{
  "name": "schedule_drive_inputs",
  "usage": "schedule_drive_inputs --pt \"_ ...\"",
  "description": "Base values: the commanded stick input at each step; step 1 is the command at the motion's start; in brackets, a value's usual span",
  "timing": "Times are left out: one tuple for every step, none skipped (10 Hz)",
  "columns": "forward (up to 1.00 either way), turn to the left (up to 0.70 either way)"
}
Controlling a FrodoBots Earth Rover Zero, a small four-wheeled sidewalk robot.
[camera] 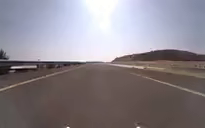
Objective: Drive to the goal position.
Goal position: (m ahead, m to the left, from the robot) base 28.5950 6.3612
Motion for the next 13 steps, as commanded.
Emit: schedule_drive_inputs --pt "0.70 0.00" --pt "0.70 0.00" --pt "0.70 0.00" --pt "0.70 0.00" --pt "0.70 0.00" --pt "0.70 0.00" --pt "0.70 0.00" --pt "0.70 0.00" --pt "0.70 0.00" --pt "0.70 0.00" --pt "0.70 0.31" --pt "0.70 0.00" --pt "0.70 0.00"
